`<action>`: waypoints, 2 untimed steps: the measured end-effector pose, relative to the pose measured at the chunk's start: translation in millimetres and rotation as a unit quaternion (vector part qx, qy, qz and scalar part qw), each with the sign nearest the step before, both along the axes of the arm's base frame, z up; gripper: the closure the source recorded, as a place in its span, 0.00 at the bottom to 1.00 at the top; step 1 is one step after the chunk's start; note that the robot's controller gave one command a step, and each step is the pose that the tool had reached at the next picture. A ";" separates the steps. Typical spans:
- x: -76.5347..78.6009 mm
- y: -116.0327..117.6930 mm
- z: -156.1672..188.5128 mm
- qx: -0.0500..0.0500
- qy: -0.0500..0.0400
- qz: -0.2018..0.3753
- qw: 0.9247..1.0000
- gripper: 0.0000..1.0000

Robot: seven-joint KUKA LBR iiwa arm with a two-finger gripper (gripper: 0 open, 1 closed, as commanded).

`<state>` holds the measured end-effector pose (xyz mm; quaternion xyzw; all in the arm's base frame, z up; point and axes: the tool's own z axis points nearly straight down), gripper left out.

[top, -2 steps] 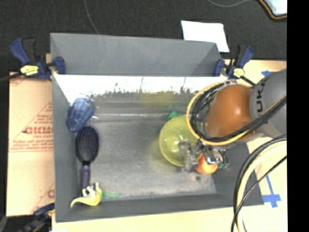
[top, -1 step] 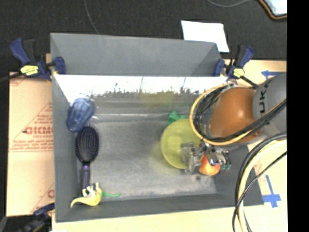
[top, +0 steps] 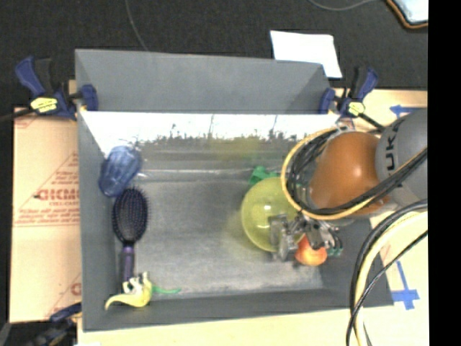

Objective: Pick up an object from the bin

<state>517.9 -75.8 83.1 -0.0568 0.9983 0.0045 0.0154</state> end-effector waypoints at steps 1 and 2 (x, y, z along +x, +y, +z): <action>-4.0 -7.4 -1.8 0.002 0.001 -0.018 1.000 1.00; -4.0 -7.5 -1.8 0.001 0.001 -0.018 1.000 1.00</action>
Offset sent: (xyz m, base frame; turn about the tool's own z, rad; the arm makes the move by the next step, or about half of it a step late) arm 0.0000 0.0000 0.0000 0.0000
